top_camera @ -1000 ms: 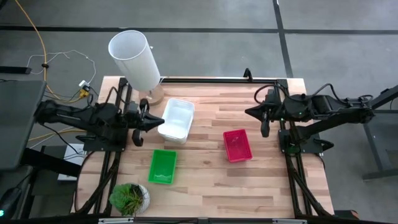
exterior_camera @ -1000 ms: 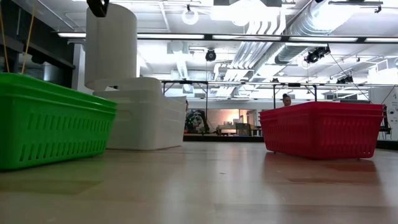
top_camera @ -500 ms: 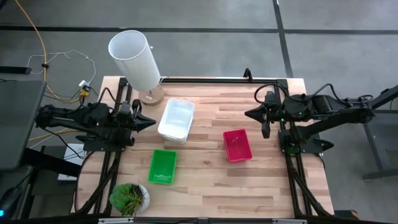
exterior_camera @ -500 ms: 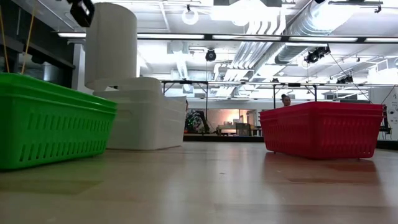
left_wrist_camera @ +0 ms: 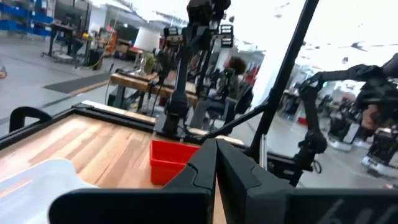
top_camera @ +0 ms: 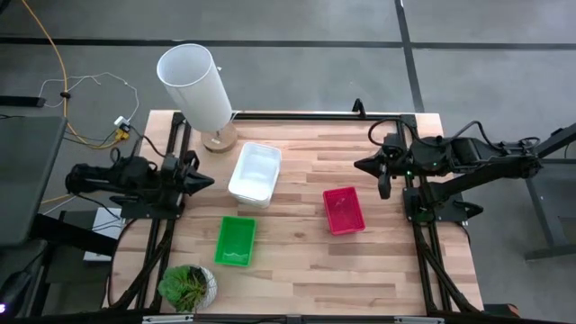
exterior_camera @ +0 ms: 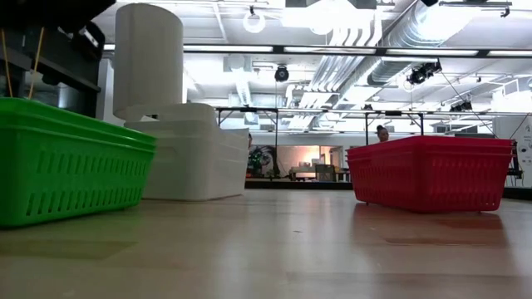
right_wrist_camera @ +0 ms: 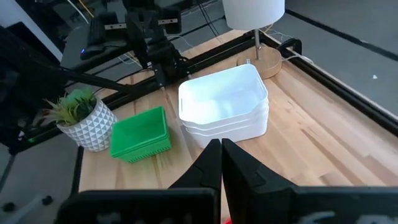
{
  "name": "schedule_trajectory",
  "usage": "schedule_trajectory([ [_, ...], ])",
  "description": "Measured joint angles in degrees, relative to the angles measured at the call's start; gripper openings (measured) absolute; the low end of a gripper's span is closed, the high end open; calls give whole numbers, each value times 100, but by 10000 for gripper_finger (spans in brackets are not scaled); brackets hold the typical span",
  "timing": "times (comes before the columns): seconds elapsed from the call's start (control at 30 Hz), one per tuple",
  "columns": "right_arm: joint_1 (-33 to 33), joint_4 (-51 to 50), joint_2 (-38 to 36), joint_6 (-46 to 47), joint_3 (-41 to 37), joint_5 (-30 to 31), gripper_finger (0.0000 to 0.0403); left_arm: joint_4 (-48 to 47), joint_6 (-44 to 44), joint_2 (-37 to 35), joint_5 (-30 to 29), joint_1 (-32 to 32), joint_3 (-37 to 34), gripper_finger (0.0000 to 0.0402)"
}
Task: Stack baskets by color
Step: Return to Home Position
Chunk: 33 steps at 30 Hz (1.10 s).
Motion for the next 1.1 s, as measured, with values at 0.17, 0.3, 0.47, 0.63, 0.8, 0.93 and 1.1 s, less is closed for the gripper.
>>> schedule_trajectory([
  [0.17, 0, -2, 2, 126, 0, -9, 0, -331, 0, -299, -46, 4, -188, 0],
  [0.3, 0, -3, 2, 125, 0, -10, 0, -325, -117, -306, 43, 4, -353, 0],
  [0.47, 0, -2, 2, 128, 0, -17, 0, 14, -284, -299, 91, 4, -808, 0],
  [0.63, 0, -2, 2, 128, 0, -22, 0, 999, -426, -302, -69, 4, -1470, 0],
  [0.8, 0, -4, 0, 121, 0, -46, 0, 887, -317, -303, -298, 7, -1465, 0],
  [0.93, 0, -12, 0, 80, 0, -46, 0, 851, -208, -292, -315, 7, -1467, 0],
  [1.1, 0, -20, 0, 76, 0, -125, 0, 842, -154, -284, -297, 7, -1467, 0],
])
